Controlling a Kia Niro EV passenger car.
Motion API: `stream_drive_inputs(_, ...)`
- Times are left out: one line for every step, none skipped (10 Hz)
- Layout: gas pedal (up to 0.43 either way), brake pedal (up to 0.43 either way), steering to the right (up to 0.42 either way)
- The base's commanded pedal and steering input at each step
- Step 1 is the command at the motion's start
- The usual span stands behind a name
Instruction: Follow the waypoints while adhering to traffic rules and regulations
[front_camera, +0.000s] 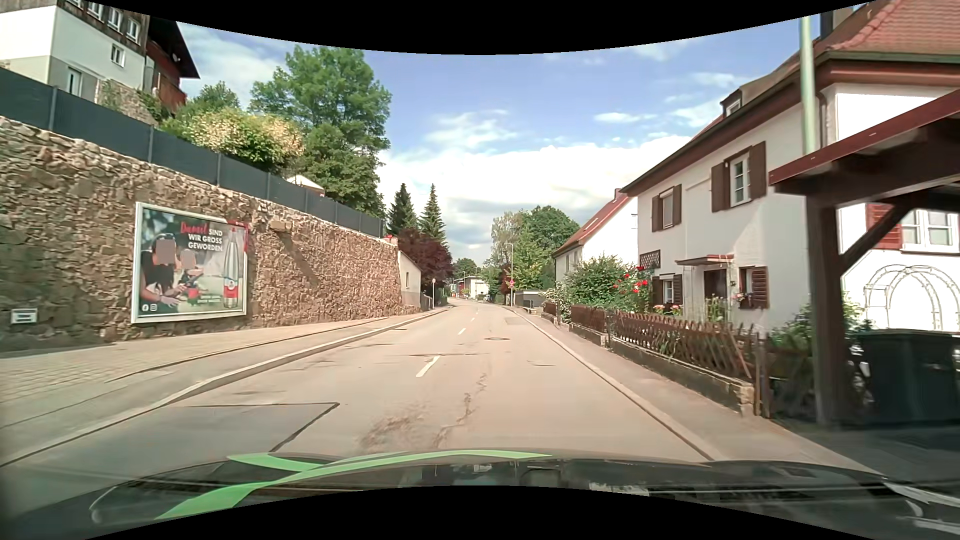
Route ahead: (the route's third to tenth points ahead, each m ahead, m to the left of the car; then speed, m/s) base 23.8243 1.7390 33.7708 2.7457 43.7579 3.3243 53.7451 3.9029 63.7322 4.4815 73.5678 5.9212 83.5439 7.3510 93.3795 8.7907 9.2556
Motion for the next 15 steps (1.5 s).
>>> stream_drive_inputs(0.118,0.0,-0.006)
stream_drive_inputs(0.138,0.0,-0.008)
stream_drive_inputs(0.138,0.0,-0.008)
stream_drive_inputs(0.138,0.0,-0.008)
stream_drive_inputs(0.138,0.0,-0.008)
stream_drive_inputs(0.138,0.0,-0.008)
stream_drive_inputs(0.189,0.0,-0.008)
stream_drive_inputs(0.26,0.0,-0.008)
stream_drive_inputs(0.28,0.0,-0.008)
stream_drive_inputs(0.24,0.0,-0.008)
stream_drive_inputs(0.15,0.0,-0.008)
stream_drive_inputs(0.15,0.0,-0.008)
stream_drive_inputs(0.15,0.0,-0.008)
stream_drive_inputs(0.157,0.0,-0.008)
stream_drive_inputs(0.157,0.0,-0.008)
